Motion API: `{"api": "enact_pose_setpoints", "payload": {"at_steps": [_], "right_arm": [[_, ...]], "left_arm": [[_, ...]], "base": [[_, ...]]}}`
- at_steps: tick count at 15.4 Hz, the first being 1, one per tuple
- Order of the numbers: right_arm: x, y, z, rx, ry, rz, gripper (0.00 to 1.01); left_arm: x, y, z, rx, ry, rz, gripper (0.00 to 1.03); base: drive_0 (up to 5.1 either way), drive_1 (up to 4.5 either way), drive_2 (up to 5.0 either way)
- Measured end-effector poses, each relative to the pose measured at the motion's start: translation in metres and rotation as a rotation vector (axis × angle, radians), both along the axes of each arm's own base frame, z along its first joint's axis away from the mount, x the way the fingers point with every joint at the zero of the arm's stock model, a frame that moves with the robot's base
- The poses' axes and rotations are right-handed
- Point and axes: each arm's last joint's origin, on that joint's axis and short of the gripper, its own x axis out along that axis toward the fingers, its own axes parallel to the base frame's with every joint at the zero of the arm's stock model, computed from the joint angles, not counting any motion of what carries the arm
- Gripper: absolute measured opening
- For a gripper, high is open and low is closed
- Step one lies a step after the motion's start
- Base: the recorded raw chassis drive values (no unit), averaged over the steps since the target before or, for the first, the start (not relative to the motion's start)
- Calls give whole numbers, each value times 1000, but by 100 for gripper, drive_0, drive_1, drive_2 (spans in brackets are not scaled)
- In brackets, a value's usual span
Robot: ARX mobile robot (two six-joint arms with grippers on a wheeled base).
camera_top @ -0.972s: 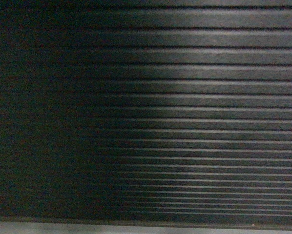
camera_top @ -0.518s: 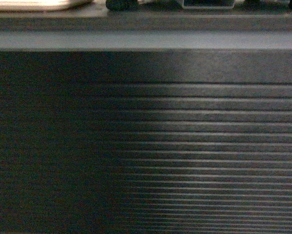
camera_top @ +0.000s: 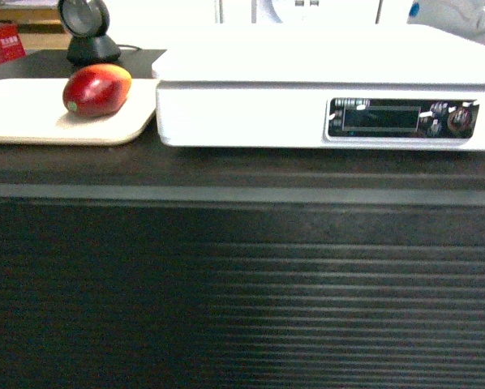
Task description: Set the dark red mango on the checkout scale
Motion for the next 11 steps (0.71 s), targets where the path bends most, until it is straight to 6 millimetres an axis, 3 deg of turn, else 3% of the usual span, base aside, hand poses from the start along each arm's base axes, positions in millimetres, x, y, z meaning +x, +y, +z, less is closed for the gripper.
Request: {"api": "enact_pose_setpoints", "payload": {"at_steps": [11], "right_arm": [[0,0,0,0,-1,0,98]], "left_arm": [[0,0,0,0,-3,0,98]], "base": [[0,0,0]]}}
